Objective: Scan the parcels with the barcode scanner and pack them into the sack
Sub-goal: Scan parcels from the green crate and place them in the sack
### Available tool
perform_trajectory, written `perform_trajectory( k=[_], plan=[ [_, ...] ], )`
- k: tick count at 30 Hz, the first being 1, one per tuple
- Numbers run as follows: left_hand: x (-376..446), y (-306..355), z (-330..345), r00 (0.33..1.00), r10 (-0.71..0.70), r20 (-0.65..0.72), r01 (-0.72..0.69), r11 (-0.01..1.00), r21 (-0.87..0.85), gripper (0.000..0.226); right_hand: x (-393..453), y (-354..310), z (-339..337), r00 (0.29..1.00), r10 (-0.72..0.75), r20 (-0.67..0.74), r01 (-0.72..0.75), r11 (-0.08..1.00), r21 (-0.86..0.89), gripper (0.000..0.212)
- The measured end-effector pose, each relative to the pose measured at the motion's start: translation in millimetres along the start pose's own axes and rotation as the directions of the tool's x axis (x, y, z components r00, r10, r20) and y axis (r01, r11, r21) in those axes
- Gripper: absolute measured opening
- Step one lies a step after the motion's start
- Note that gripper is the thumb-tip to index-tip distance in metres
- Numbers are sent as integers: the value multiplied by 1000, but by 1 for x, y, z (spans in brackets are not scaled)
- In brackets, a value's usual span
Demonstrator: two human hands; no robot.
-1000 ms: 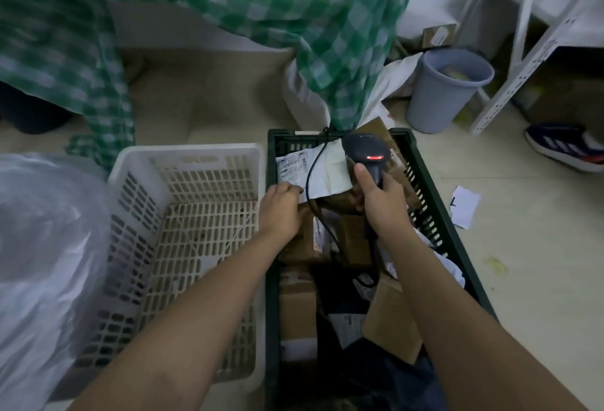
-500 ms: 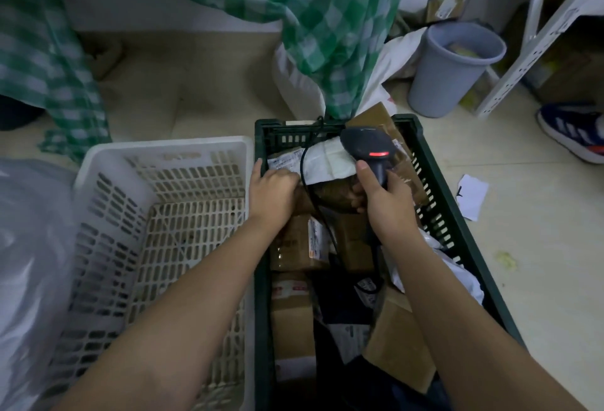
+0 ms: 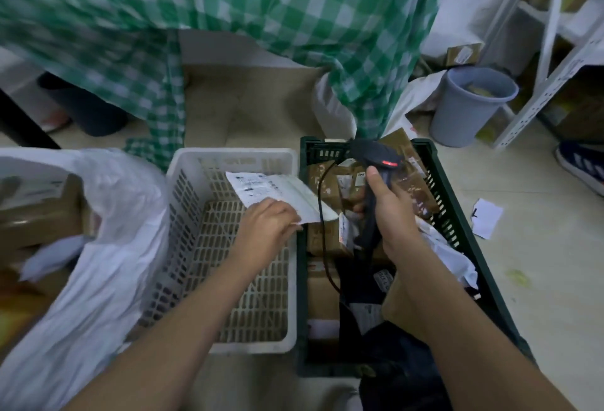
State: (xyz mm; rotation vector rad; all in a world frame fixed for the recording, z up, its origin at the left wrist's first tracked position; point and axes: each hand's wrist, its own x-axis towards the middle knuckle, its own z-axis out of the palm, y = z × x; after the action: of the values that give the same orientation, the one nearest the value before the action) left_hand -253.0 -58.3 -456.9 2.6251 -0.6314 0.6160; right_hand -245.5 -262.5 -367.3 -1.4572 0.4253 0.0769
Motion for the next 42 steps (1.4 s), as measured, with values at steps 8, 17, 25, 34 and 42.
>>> perform_trajectory(
  k=[8, 17, 25, 34, 42],
  plan=[
    [-69, -1, 14, 670, -723, 170, 723, 581, -374, 43, -33, 51, 15, 983, 38, 180, 22, 948, -318, 28],
    [-70, -45, 24, 427, -738, 522, 904, 325, -280, 49, -6, 78, 33, 965, 28, 262, 93, 895, -437, 26],
    [-114, -109, 64, 221, -800, 558, 975, 172, -139, 57, 37, 103, 84, 946, -48, 319, 228, 799, -557, 43],
    [-124, -165, 107, -217, -919, 329, 873, -334, -355, 87, 80, 104, 130, 879, -95, 467, 424, 602, -677, 39],
    [-117, -172, 120, -137, -962, 235, 841, -239, -486, 40, 92, 104, 140, 889, -75, 451, 390, 640, -662, 37]
  ],
)
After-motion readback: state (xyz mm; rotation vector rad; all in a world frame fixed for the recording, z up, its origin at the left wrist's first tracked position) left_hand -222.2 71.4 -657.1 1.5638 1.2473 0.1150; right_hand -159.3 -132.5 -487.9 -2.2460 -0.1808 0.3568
